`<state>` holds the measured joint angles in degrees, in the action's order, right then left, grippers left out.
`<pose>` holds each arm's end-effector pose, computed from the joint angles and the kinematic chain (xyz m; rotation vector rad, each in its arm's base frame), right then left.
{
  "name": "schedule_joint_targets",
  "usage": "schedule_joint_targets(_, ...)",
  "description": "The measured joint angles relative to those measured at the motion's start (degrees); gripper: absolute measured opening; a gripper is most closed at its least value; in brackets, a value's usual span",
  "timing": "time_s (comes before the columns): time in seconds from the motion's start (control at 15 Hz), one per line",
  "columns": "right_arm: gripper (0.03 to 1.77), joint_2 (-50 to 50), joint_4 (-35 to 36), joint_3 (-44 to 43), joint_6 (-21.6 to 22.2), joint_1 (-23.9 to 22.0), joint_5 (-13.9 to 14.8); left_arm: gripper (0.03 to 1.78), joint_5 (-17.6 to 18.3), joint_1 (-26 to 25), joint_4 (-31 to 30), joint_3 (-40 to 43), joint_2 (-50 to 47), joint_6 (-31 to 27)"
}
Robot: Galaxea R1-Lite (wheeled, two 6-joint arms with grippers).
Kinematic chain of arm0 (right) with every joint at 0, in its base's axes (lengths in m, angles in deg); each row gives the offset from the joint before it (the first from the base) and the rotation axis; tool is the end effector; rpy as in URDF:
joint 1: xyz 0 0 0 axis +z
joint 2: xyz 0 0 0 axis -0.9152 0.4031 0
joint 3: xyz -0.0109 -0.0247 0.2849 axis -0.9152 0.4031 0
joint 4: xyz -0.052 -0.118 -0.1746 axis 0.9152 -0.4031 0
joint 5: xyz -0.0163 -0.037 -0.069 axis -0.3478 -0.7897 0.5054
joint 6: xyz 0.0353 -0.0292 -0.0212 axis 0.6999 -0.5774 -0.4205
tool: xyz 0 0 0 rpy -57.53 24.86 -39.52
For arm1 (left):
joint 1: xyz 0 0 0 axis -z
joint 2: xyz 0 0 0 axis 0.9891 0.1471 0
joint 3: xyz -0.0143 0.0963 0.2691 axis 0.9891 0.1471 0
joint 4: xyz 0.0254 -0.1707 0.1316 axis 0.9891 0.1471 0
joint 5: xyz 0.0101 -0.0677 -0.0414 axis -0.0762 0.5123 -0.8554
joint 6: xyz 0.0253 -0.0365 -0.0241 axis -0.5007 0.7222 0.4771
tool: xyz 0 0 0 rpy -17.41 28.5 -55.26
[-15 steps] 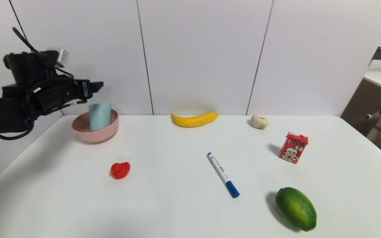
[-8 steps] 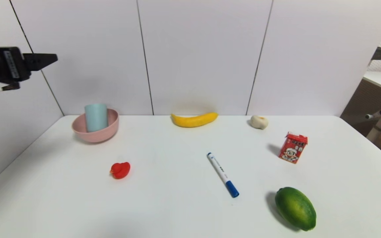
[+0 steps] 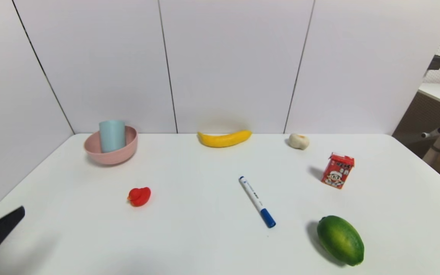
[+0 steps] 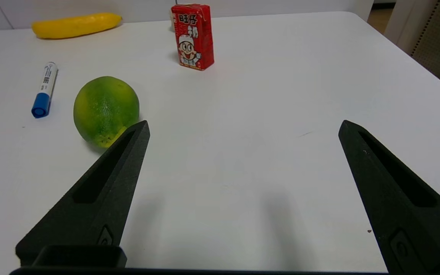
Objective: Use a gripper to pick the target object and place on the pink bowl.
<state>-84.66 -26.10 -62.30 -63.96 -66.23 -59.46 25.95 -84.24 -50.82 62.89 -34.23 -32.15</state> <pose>0.0476 -0.0012 0.0768 0.0413 -0.0093 -0.0239 0.1115 0.0026 0.1800 0.0179 0.1574 -0.0081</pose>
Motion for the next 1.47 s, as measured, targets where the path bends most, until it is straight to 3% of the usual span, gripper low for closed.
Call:
schedule_joint_targets(0.27,1.71,0.00,0.00,0.00,-0.02,0.00,0.00,1.69,-0.05,0.02,0.12,13.98,-15.90,-0.07)
schedule_joint_targets(0.53,1.71,0.00,0.00,0.00,-0.02,0.00,-0.01,1.69,-1.27,2.54,-0.02,22.52,-25.54,-0.29)
schedule_joint_targets(0.87,1.71,0.00,-0.02,0.00,-0.02,-0.02,0.00,1.69,-2.32,3.21,2.54,24.13,-34.04,0.45)
schedule_joint_targets(1.47,1.71,0.00,-0.02,0.00,-0.05,0.00,0.02,1.69,-2.32,3.22,2.57,24.20,-35.99,0.55)
